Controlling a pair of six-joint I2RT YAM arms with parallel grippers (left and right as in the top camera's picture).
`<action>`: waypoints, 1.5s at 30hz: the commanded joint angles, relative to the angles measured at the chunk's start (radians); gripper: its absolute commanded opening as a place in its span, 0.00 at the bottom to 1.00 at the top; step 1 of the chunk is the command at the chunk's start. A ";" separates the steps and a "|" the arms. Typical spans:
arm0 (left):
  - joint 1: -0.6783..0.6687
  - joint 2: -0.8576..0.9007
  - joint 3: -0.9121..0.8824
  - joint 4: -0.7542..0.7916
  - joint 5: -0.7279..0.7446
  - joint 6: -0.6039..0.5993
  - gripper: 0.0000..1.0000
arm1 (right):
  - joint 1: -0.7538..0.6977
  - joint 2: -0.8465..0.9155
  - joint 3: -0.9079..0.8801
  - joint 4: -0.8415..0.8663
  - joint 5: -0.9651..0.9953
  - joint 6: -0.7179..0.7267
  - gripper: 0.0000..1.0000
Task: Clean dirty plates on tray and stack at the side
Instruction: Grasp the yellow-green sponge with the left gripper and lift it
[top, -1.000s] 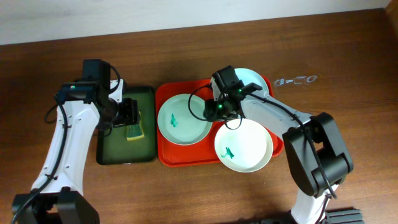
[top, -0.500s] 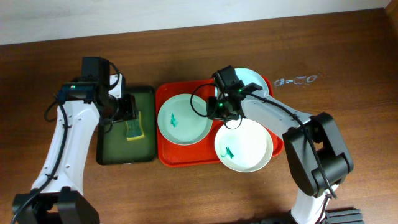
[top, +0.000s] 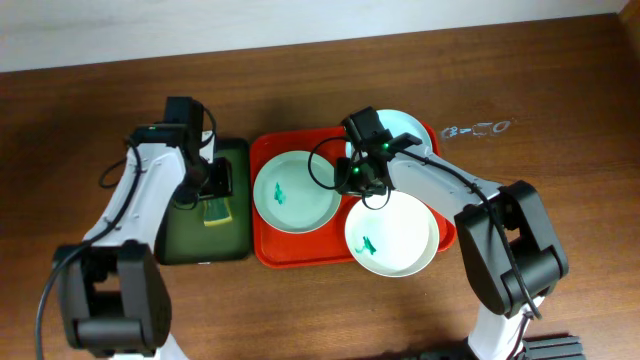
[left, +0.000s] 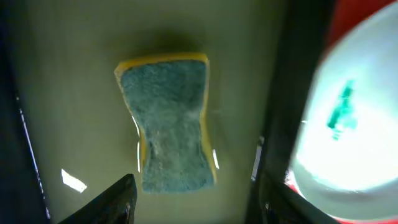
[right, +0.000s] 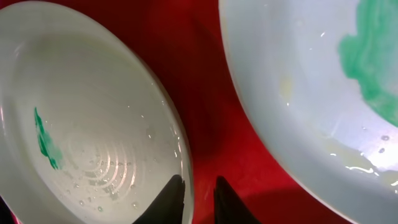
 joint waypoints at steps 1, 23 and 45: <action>0.002 0.043 0.009 0.011 -0.045 0.013 0.62 | 0.000 0.014 0.003 0.000 0.019 -0.001 0.19; 0.002 0.158 0.009 0.073 -0.069 -0.037 0.46 | 0.000 0.014 0.003 0.003 0.020 -0.002 0.20; -0.002 -0.079 0.010 0.049 -0.048 -0.017 0.00 | 0.038 0.014 -0.029 0.065 0.023 0.014 0.04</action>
